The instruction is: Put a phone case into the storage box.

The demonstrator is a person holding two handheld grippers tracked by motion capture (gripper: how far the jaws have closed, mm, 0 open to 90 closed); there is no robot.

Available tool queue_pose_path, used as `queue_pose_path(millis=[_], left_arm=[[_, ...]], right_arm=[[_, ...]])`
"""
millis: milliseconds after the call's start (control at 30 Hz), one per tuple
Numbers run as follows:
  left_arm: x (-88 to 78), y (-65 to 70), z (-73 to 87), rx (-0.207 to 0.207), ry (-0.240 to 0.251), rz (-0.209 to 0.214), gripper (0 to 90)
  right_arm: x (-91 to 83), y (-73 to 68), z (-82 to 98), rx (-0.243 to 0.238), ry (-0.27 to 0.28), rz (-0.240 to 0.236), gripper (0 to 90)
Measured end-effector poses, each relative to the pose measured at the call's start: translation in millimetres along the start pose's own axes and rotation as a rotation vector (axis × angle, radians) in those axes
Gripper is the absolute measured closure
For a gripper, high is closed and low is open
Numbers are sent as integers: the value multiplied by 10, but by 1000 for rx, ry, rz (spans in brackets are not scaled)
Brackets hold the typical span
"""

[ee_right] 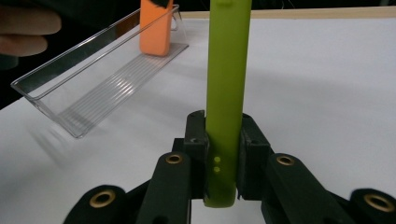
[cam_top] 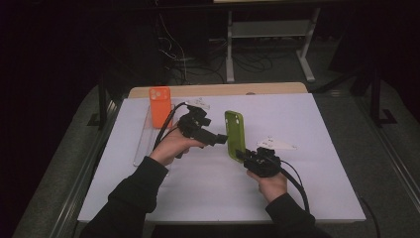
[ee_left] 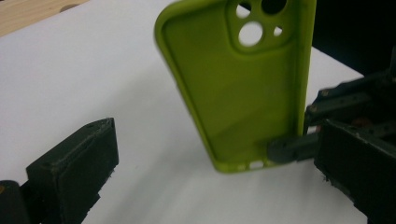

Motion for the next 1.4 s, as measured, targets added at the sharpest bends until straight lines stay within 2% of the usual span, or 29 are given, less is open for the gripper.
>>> queue_pose_path(millis=[67, 233, 400, 567, 633, 733, 867, 1067, 1400], left_arm=[[30, 26, -52, -16, 12, 10, 0], [81, 49, -141, -23, 30, 17, 0], [140, 47, -210, -31, 41, 16, 0], [202, 80, -239, -42, 41, 29, 0], [225, 90, -254, -44, 46, 32, 0], [257, 100, -280, -66, 59, 27, 0], [266, 94, -290, -77, 62, 21, 0], [257, 78, -314, -92, 80, 19, 58], [244, 75, -319, -87, 83, 20, 107]], right_arm=[[7, -17, -3, -9, 4, -6, 757], [24, -50, 0, 5, 7, -17, 757], [45, -93, 8, -1, 2, -26, 757], [68, -131, 12, 1, 1, -36, 757], [75, -136, 12, -13, 4, -35, 757], [78, -143, 17, -17, 2, -36, 757], [78, -137, 20, -21, 0, -32, 757], [83, -137, 23, -24, -1, -28, 757], [96, -148, 38, -29, -7, -28, 757]])
Point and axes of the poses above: each handheld gripper's, and its own axes: x roughly forward along the jaws, z roughly out of its underside, y roughly to its right, the point moved 10 cm from there along x, roughly forward along the jaws, and after that the axes turned 1 degree about -z, right-handed, at the moved point
